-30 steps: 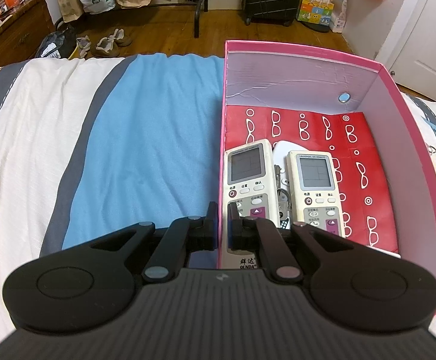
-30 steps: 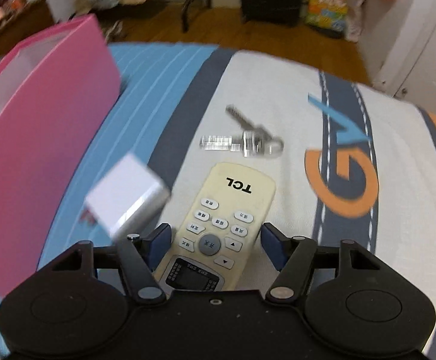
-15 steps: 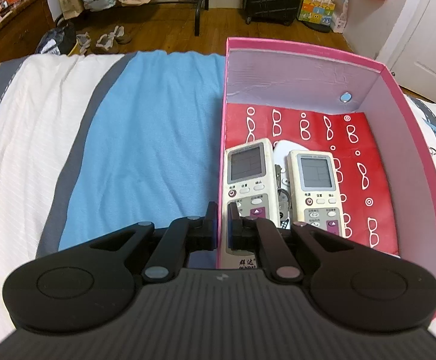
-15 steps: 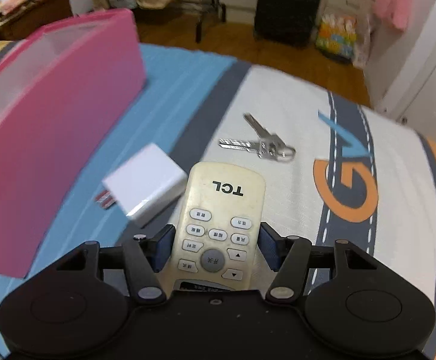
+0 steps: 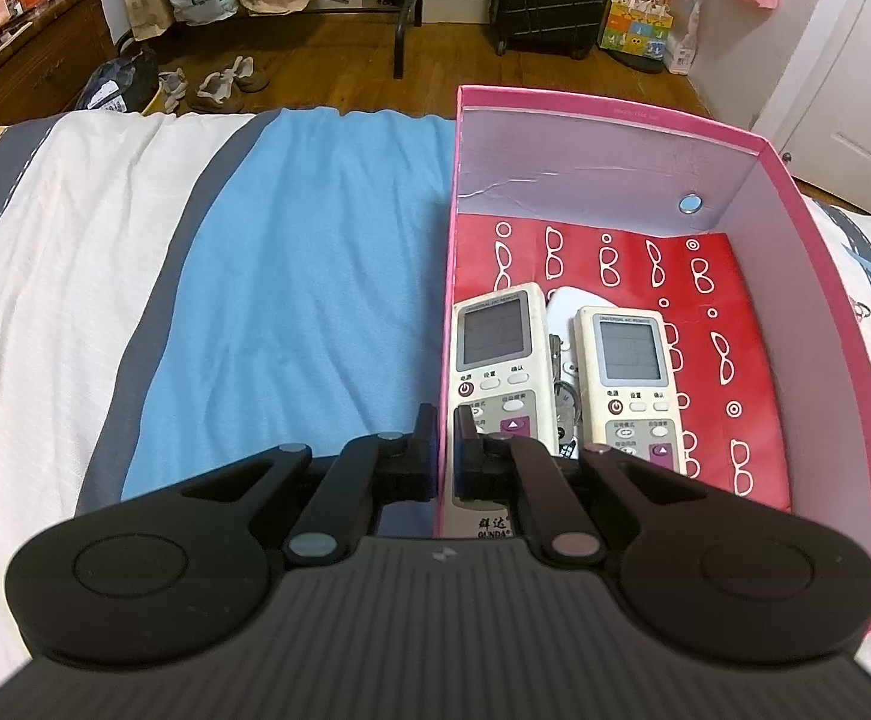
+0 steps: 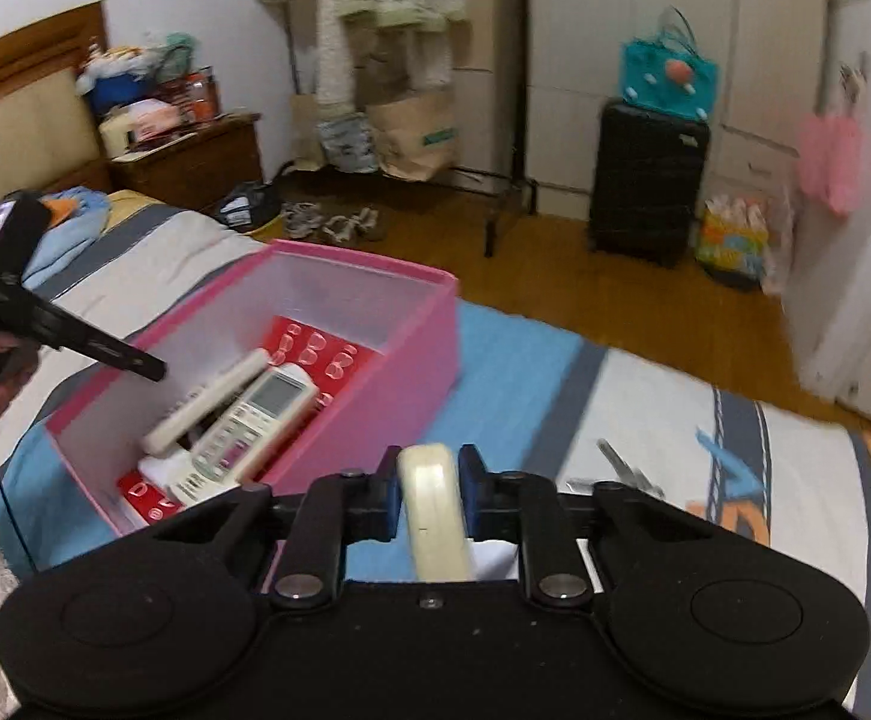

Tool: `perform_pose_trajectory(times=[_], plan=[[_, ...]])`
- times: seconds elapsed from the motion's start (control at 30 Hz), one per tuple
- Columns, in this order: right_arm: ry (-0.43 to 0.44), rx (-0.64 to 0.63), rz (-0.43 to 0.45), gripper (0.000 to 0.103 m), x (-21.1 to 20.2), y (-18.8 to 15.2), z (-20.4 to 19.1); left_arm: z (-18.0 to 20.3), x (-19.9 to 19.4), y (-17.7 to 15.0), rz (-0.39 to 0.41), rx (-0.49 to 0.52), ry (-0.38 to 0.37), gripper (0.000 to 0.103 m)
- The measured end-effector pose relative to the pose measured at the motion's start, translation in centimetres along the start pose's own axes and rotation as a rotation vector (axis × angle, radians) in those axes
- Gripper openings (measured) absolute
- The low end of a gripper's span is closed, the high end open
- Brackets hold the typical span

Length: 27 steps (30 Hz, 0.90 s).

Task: Organize rigid objects
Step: 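Carry the beige TCL remote with the right tool and release it into the box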

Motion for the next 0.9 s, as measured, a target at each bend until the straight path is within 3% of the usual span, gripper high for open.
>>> perform_pose_trajectory(times=[0.13, 0.23, 0.4, 0.47, 0.53, 0.6, 0.7, 0.9], plan=[[0.038, 0.02, -0.006, 0.019, 0.6, 0.1, -1.6, -0.3, -0.1, -0.1, -0.002, -0.019, -0.016, 0.004], [0.001, -0.007, 0.007, 0.019, 0.7, 0.3, -2.2, -0.2, 0.0, 0.0, -0.002, -0.023, -0.019, 0.004], [-0.006, -0.071, 0.109, 0.019, -1.1, 3.6, -4.3, -0.2, -0.1, 0.2, 0.0, -0.036, -0.022, 0.004], [-0.002, -0.157, 0.178, 0.019, -1.6, 5.2, -6.1, -0.2, -0.2, 0.3, 0.004, -0.041, -0.024, 0.004], [0.003, -0.328, 0.243, 0.019, -1.0, 5.8, -8.8, -0.2, -0.2, 0.2, 0.005, -0.047, -0.022, 0.004], [0.072, -0.411, 0.235, 0.019, 1.0, 5.3, -11.0, -0.3, -0.3, 0.2, 0.006, -0.05, -0.022, 0.004], [0.198, -0.403, 0.201, 0.019, 5.0, 4.5, -13.2, -0.7, -0.2, 0.1, 0.006, -0.074, -0.036, 0.004], [0.308, -0.506, 0.213, 0.019, 9.8, 4.6, -16.9, -1.1, 0.1, 0.2, 0.002, -0.118, -0.057, 0.004]])
Point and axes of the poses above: each gripper's, at about its wrist camera, not at the fingertips, and x roughly the way its jaws point, z to its right, y to its top, the point moved 7 cm from there along x, roughly the way its jaws point, and after that the axes turned 13 degrees about z, right-handed, at the moved point
